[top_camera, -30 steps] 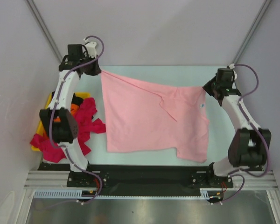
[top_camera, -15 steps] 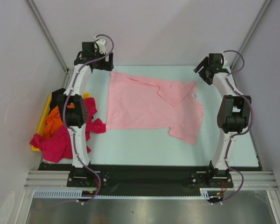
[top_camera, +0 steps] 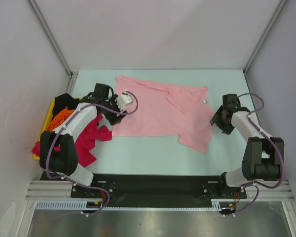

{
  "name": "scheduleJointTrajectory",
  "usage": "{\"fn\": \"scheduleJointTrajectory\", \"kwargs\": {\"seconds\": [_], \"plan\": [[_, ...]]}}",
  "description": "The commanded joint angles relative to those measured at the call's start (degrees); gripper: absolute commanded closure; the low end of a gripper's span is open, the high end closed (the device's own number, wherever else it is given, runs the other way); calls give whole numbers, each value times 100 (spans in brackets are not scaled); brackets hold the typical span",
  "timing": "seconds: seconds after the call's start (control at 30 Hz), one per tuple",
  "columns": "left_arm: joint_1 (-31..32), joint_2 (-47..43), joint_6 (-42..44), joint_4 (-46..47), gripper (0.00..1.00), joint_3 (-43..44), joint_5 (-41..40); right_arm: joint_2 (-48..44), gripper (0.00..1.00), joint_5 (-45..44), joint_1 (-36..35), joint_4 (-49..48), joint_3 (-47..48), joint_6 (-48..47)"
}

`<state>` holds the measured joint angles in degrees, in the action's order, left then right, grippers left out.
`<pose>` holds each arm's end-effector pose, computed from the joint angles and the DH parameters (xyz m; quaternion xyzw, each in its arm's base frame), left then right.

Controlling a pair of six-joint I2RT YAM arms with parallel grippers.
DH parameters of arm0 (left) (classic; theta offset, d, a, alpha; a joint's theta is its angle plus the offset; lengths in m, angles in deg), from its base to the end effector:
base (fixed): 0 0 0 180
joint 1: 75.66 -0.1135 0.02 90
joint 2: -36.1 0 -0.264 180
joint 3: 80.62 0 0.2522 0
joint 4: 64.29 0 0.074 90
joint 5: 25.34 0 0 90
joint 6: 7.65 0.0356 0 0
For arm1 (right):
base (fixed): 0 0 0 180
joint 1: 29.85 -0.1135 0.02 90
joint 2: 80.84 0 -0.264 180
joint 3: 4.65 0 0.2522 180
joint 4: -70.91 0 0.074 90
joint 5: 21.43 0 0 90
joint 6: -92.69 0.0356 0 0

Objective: Fold and stack the t-shirts
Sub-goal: Flatten the tshirt out, then fold the tshirt

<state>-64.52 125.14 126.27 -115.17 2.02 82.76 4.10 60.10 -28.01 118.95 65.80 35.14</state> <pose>0.3162 -0.0735 0.2586 0.4773 0.8198 -0.0663 0.3094 0.2910 -0.0146 0.2165 0.3023 0.9205 -0.0067 0.2473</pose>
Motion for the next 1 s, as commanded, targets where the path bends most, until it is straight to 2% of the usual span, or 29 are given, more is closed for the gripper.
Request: {"fn": "scheduleJointTrajectory", "kwargs": {"seconds": [0.0,0.2,0.3,0.37,0.4,0.43,0.47,0.5,0.57,0.6,0.63,0.67,0.73,0.83,0.97], "plan": [[143,-228,1451,-322,25,-742,1,-496,34,265,-402,219,-577,349],[573,-106,1444,257,20,-1525,-412,-751,36,706,-676,88,-1562,912],[670,-36,1409,1021,21,-1921,-887,-769,39,776,-887,-175,-1783,1114],[671,79,1252,1399,28,-1958,-1142,-682,45,794,-897,-316,-1915,1150],[671,122,1190,1505,32,-1949,-1212,-646,58,794,-905,-369,-1924,1141],[671,149,1137,1646,39,-1940,-1318,-637,66,794,-888,-361,-1924,1132],[671,158,1127,1699,42,-1957,-1336,-663,75,777,-862,-274,-1898,1124],[671,158,1136,1761,46,-2018,-1362,-733,88,742,-844,-221,-1872,1097],[671,176,1162,1822,62,-2089,-1345,-918,98,689,-669,-89,-1854,1071],[662,176,1145,1788,72,-2098,-1319,-1162,100,697,-564,-36,-1863,1045],[670,176,1084,1744,96,-2081,-1301,-1260,100,715,-450,8,-1872,992],[671,158,909,1570,100,-2037,-1197,-1366,100,759,-231,130,-1880,957],[671,106,777,1123,100,-1835,-1038,-1621,100,794,-18,271,-1872,843],[671,-166,364,455,100,-1554,-739,-1902,100,935,53,658,-1732,772],[670,-658,284,-592,100,-1290,-326,-2394,100,996,114,1438,-1424,711]]}}
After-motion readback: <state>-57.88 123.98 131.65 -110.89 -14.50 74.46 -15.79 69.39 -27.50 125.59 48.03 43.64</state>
